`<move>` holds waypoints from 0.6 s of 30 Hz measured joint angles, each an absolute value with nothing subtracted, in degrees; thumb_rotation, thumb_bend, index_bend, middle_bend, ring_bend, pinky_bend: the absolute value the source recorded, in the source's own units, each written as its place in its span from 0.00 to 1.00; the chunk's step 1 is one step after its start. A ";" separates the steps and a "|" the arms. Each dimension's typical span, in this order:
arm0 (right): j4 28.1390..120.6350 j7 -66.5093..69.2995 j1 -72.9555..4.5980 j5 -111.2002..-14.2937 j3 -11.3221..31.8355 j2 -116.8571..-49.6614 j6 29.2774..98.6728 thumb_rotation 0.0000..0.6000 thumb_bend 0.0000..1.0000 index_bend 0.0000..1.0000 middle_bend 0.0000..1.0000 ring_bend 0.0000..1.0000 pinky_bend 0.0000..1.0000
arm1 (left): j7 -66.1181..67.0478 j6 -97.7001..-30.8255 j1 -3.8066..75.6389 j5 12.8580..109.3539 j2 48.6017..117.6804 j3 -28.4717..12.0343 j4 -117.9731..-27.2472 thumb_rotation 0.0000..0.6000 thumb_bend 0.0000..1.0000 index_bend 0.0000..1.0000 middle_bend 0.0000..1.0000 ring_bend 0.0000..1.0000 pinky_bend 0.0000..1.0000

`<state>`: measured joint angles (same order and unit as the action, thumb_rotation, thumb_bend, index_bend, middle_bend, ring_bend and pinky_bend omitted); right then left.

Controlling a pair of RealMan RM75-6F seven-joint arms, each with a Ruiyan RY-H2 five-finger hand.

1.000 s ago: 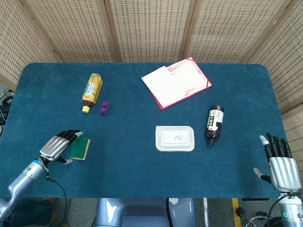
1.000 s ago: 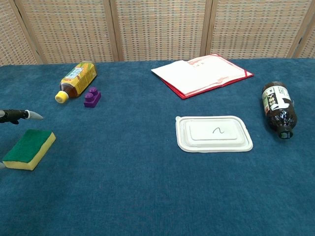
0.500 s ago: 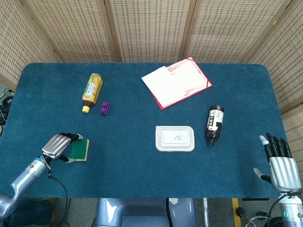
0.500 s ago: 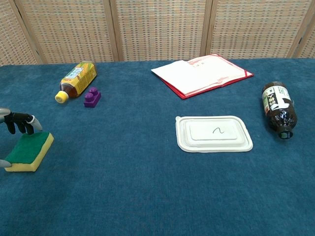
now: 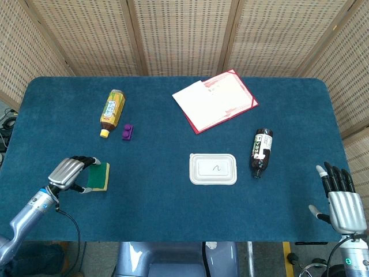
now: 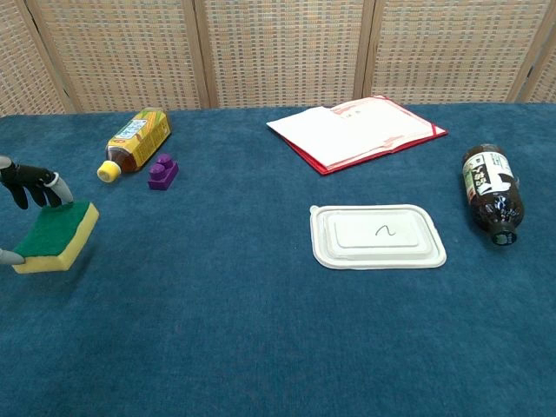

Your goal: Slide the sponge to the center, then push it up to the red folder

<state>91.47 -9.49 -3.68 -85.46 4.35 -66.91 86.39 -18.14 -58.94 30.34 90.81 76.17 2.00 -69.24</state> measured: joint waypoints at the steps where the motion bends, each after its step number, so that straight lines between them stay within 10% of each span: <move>1: 91.52 -9.46 -3.69 -85.43 4.36 -66.88 86.37 1.00 0.00 0.00 0.00 0.00 0.00 | -17.95 -58.97 30.67 90.71 75.76 1.66 -70.06 1.00 0.00 0.28 0.37 0.30 0.32; 18: 91.17 -7.71 -4.15 -83.41 5.18 -66.19 84.99 1.00 0.00 0.01 0.00 0.00 0.00 | 2.18 -46.86 42.09 77.82 75.19 -7.50 -83.95 1.00 0.00 0.28 0.37 0.30 0.31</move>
